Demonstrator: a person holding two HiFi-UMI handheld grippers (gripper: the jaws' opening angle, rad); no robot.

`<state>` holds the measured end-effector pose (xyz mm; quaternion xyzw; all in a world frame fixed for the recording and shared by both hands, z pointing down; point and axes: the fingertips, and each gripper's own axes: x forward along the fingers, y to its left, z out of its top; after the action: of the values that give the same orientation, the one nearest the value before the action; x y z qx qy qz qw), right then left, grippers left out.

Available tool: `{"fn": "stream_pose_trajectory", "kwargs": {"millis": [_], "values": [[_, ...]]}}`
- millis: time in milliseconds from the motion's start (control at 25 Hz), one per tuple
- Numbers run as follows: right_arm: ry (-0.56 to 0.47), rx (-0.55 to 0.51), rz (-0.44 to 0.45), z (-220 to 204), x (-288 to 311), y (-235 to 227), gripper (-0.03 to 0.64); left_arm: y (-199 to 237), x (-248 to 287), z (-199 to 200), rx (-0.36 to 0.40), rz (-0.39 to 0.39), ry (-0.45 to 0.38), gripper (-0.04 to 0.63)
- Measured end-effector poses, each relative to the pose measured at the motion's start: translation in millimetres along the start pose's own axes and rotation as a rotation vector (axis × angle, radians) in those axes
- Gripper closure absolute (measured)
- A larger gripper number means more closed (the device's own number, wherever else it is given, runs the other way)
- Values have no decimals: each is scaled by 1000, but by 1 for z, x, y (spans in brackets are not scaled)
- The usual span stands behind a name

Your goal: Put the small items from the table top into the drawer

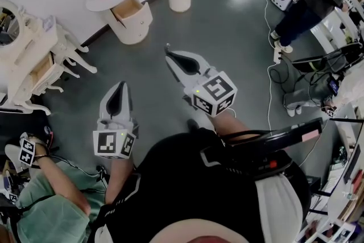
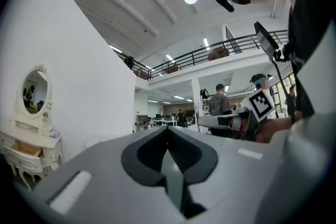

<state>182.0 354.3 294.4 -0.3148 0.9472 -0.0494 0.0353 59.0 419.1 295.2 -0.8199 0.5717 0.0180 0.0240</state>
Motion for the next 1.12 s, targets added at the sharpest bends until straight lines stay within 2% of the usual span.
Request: {"fn": "stream_pose_trajectory", "kwargs": {"millis": [680,1120], "values": [[12,-5,96,13,35,-101,601,5,107,-18,-30,99,20,595],[17,16,100,5,78,-123,601,32,147,-23,-22,59,28,595]]}}
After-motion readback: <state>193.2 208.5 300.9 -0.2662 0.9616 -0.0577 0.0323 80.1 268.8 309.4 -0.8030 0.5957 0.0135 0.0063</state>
